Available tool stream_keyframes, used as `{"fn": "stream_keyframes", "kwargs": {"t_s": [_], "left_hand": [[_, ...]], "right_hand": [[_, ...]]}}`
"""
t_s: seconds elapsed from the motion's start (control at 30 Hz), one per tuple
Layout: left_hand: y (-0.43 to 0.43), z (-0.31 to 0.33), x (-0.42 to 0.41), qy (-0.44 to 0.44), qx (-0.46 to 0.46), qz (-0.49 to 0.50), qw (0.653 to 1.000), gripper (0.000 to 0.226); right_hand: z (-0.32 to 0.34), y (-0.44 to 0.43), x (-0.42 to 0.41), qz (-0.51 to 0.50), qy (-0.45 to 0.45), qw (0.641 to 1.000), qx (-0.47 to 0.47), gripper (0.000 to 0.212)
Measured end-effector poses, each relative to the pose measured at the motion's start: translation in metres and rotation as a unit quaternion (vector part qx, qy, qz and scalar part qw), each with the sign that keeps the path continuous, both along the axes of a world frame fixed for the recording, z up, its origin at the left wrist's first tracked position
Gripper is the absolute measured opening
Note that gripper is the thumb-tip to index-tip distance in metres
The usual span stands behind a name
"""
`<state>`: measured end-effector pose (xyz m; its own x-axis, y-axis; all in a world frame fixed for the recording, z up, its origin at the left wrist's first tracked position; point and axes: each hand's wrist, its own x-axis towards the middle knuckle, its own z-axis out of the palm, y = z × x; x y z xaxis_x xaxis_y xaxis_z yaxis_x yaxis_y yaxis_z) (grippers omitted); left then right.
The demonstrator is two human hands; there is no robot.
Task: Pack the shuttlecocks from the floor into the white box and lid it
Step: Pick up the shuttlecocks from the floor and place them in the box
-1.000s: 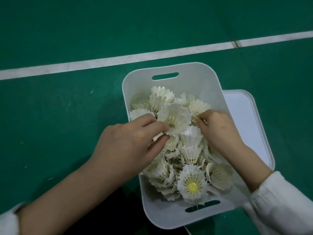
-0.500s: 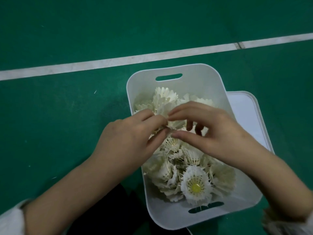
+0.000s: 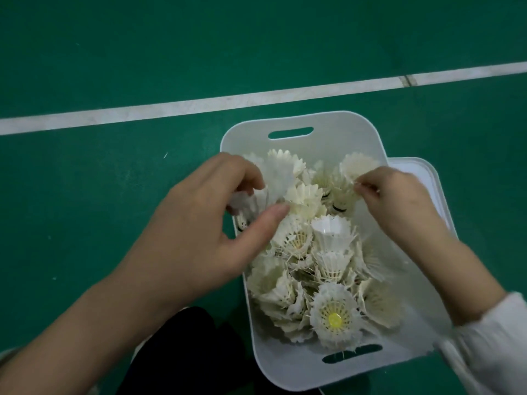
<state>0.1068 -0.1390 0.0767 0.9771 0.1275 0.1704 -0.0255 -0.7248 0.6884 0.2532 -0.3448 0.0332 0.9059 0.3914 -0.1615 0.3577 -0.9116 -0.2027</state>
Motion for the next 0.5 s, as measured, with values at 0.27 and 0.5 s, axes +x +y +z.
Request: {"fn": "stream_keyframes", "kwargs": {"t_s": [0.27, 0.5], "left_hand": [[0.008, -0.023, 0.001, 0.02, 0.045, -0.027, 0.998, 0.01], [0.0, -0.031, 0.007, 0.015, -0.001, -0.081, 0.997, 0.017]], "right_hand": [[0.014, 0.006, -0.017, 0.036, -0.01, 0.999, 0.025, 0.032], [0.044, 0.043, -0.056, 0.232, 0.18, 0.92, 0.26, 0.036]]}}
